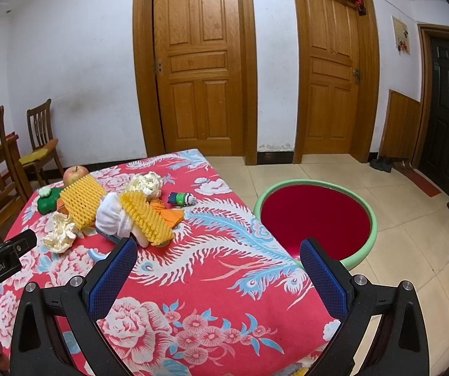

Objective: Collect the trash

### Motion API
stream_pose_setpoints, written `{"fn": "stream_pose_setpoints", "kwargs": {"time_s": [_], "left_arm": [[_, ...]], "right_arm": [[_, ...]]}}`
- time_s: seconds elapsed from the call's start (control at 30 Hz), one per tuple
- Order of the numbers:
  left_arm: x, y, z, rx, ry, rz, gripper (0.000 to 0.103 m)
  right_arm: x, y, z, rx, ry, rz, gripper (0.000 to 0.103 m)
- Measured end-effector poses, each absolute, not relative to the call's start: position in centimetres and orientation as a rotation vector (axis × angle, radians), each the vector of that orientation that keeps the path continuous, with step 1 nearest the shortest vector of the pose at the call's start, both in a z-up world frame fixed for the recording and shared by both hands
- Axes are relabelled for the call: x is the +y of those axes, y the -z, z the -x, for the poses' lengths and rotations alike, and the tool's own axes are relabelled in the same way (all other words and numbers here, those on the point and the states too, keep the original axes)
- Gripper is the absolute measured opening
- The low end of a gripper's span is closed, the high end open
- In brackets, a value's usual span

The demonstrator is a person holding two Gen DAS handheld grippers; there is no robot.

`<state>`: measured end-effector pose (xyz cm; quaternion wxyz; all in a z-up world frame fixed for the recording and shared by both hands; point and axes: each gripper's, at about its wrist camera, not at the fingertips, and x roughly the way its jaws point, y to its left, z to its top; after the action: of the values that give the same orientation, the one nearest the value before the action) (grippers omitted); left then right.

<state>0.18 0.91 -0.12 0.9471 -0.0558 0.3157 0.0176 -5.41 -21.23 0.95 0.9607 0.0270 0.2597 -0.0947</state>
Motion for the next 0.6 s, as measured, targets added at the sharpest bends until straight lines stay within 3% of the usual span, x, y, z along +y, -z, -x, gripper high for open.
{"fn": "stream_pose_setpoints", "kwargs": {"time_s": [0.6], "left_arm": [[1.16, 0.23, -0.11, 0.646, -0.036, 0.115, 0.093]], "right_arm": [[-21.25, -0.59, 5.36, 0.535, 0.195, -0.057, 0.103]]}}
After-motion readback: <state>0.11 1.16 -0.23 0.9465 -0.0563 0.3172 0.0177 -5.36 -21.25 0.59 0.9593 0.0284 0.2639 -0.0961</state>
